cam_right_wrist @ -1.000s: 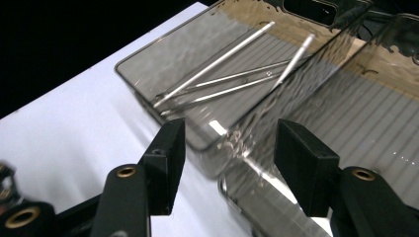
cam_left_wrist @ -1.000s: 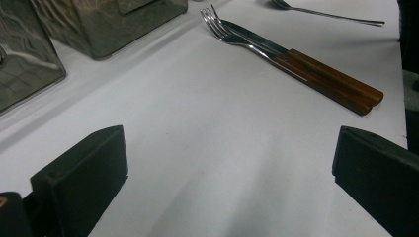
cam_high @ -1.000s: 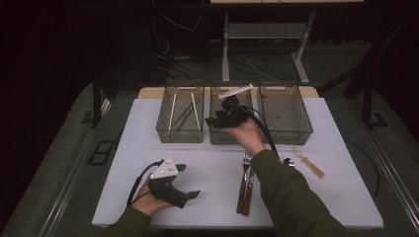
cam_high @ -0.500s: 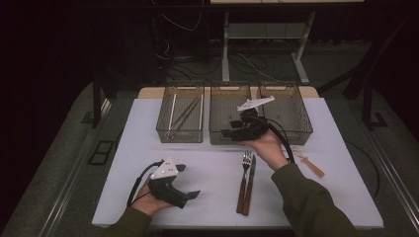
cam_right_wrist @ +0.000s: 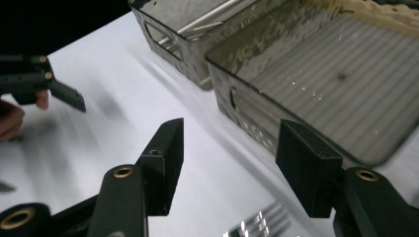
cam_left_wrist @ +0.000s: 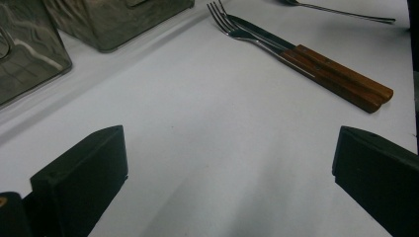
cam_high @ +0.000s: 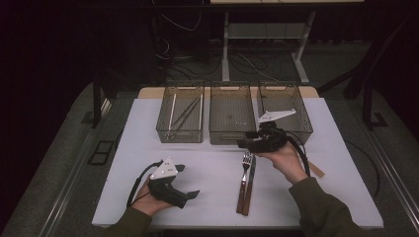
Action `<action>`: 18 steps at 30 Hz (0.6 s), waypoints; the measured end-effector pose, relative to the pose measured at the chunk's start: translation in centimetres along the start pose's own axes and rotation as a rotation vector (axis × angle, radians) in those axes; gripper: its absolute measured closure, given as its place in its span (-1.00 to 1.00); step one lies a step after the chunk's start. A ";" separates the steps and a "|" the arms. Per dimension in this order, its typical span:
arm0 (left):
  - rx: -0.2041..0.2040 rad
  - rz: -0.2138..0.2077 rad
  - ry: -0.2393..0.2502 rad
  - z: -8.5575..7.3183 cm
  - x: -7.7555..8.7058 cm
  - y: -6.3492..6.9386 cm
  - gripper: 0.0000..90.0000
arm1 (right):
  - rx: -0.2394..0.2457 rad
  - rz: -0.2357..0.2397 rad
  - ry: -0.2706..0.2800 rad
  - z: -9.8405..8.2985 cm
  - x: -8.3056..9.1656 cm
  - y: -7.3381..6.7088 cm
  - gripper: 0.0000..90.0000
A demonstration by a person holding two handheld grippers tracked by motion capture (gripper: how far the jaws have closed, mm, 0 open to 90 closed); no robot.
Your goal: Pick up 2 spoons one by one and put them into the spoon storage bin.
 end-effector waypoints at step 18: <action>0.010 0.018 0.012 0.1 0.3 -0.3 -1.00 | -0.006 -0.066 -0.019 -3.6 6.9 2.6 -0.02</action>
Point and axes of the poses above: each handheld gripper's, and its own axes: x roughly backward along the jaws, z roughly out of its top, y roughly to its right, the point moved 9 cm from there along -x, roughly forward along the jaws, and after that the axes turned 15 degrees about y, right-handed, at the moved point
